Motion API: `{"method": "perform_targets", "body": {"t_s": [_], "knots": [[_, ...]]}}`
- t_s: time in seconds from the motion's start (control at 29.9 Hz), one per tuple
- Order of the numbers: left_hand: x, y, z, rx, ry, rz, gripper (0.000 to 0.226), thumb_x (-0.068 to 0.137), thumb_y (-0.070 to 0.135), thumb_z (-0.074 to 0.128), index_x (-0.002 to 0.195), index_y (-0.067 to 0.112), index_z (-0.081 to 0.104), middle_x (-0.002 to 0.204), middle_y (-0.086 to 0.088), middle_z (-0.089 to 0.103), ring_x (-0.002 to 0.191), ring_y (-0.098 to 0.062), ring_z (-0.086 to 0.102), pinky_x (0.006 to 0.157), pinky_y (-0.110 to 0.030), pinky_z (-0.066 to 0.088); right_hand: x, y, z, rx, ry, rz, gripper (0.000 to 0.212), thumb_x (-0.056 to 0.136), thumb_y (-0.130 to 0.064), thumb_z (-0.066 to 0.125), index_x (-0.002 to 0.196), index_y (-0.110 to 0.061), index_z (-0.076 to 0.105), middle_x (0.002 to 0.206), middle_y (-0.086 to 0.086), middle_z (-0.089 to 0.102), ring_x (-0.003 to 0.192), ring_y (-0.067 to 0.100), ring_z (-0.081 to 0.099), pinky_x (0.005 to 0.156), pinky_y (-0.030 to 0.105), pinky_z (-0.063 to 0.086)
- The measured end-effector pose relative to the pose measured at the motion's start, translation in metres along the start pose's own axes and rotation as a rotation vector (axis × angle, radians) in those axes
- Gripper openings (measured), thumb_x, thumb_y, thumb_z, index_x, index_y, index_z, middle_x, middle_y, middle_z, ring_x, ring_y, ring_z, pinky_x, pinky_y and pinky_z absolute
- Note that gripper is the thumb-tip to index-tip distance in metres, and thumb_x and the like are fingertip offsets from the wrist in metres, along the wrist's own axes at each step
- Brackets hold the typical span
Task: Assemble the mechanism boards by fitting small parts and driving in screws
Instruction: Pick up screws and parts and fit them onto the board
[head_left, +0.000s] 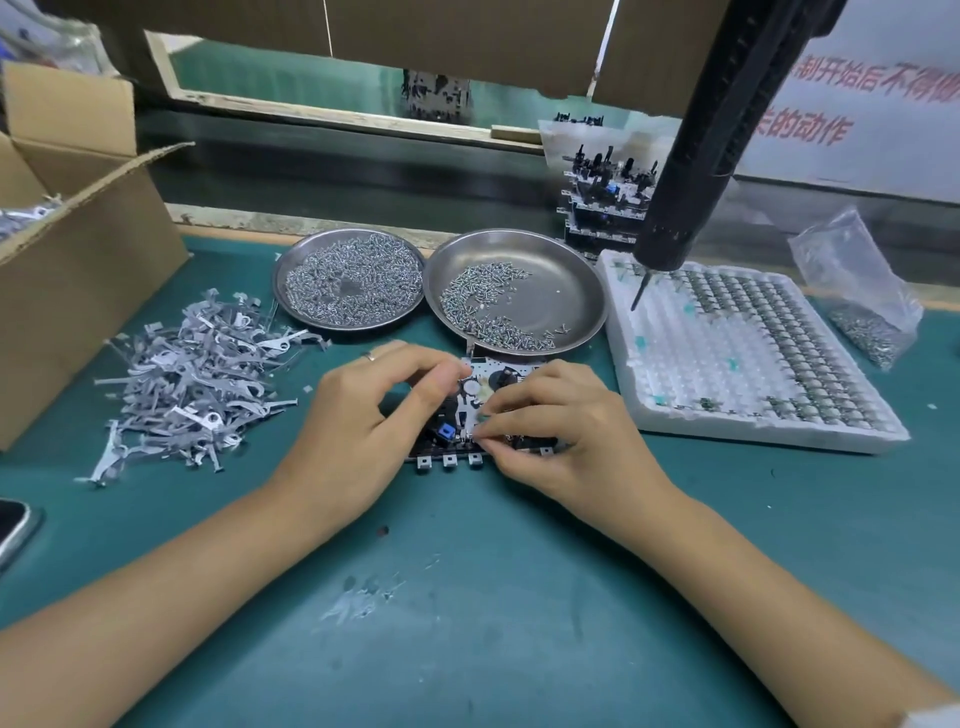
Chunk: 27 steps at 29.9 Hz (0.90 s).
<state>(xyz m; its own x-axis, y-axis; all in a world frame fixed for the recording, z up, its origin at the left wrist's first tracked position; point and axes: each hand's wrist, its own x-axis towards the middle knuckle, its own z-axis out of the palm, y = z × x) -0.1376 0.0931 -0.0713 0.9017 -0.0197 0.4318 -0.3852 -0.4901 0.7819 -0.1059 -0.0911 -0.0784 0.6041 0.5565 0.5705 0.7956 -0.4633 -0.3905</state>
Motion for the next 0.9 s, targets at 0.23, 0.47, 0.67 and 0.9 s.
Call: {"method": "perform_targets", "body": {"t_s": [0.23, 0.47, 0.67, 0.9], "knots": [[-0.003, 0.004, -0.001, 0.204, -0.171, 0.14, 0.03, 0.073, 0.034, 0.054, 0.096, 0.018, 0.065, 0.088, 0.012, 0.06, 0.085, -0.01, 0.055, 0.083, -0.035, 0.045, -0.001, 0.002, -0.004, 0.021, -0.089, -0.009, 0.013, 0.076, -0.008, 0.073, 0.087, -0.012, 0.078, 0.093, 0.002, 0.07, 0.079, 0.022, 0.057, 0.074, 0.043, 0.047], [-0.005, -0.001, 0.004, 0.282, -0.181, 0.149, 0.037, 0.069, 0.042, 0.056, 0.1, 0.022, 0.061, 0.092, 0.017, 0.058, 0.091, -0.004, 0.052, 0.09, -0.03, 0.037, -0.001, -0.001, -0.006, 0.233, -0.084, 0.188, 0.017, 0.075, -0.002, 0.077, 0.09, -0.009, 0.077, 0.094, 0.0, 0.072, 0.088, 0.02, 0.06, 0.081, 0.025, 0.045], [-0.006, -0.002, 0.007, 0.275, -0.162, 0.149, 0.038, 0.073, 0.038, 0.062, 0.107, 0.023, 0.064, 0.088, 0.019, 0.063, 0.09, -0.007, 0.056, 0.09, -0.028, 0.037, 0.0, -0.003, -0.008, 0.294, -0.105, 0.251, 0.017, 0.076, 0.003, 0.074, 0.09, -0.006, 0.077, 0.094, 0.004, 0.07, 0.087, 0.006, 0.056, 0.074, 0.009, 0.036], [-0.004, -0.006, 0.008, 0.259, -0.174, 0.149, 0.027, 0.073, 0.031, 0.069, 0.098, 0.022, 0.072, 0.088, 0.019, 0.065, 0.092, -0.009, 0.056, 0.091, -0.029, 0.037, 0.005, -0.008, -0.02, 0.201, 0.222, 0.241, 0.018, 0.078, 0.002, 0.067, 0.09, -0.008, 0.075, 0.088, 0.004, 0.064, 0.083, 0.01, 0.059, 0.077, 0.018, 0.045]]}}
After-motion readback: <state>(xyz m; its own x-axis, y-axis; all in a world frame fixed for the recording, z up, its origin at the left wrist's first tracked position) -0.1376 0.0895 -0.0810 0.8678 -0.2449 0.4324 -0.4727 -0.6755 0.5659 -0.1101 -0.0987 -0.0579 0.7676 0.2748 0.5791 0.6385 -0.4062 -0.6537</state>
